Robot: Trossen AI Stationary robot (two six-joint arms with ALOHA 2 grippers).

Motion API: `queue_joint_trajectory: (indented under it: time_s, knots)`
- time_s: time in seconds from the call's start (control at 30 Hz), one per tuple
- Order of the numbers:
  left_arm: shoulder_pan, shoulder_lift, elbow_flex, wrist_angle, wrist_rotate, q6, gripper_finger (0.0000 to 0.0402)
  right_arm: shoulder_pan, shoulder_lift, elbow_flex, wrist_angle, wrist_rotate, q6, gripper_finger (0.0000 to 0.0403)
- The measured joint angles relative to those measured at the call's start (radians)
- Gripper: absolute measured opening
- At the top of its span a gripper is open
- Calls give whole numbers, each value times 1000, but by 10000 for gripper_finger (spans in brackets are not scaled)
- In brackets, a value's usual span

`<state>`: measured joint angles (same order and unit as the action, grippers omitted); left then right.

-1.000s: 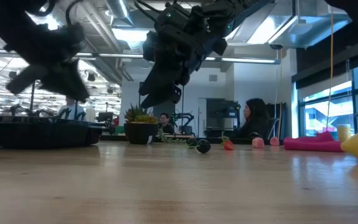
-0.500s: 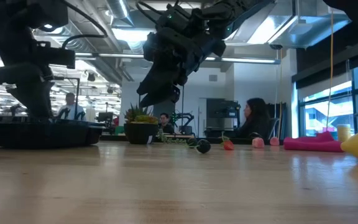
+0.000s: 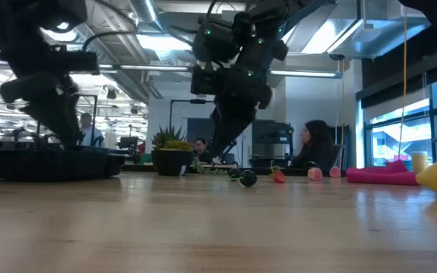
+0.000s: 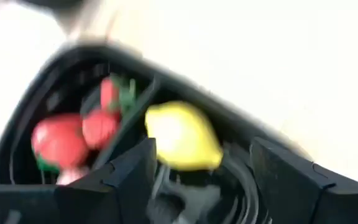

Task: Pick and placing Produce into tupperware
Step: Put the black cherry into the black container

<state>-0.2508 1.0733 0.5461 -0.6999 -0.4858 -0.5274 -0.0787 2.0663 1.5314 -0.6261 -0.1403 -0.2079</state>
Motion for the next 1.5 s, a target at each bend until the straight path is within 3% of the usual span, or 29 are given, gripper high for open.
queue_joint_trajectory:
  time_s: [0.13, 0.3, 0.43, 0.57, 1.33, 1.5]
  knots:
    - [0, 0, 0, 133, -55, 126, 258, 36, -1, 0, -16, 8, -16, 208]
    - [0, 0, 0, 307, -45, 287, 255, 72, -2, 0, -73, 17, -7, 205]
    - [0, 0, 0, 364, -45, 349, 254, 86, -2, 0, -138, 133, -6, 205]
    - [0, 0, 0, 369, -45, 353, 259, 86, -2, 0, -128, 174, -14, 204]
    - [0, 0, 0, 370, -43, 352, 260, 85, 51, 0, -170, 175, -36, 204]
    - [0, 0, 0, 369, -43, 352, 256, 85, 53, -16, -144, 225, -43, 204]
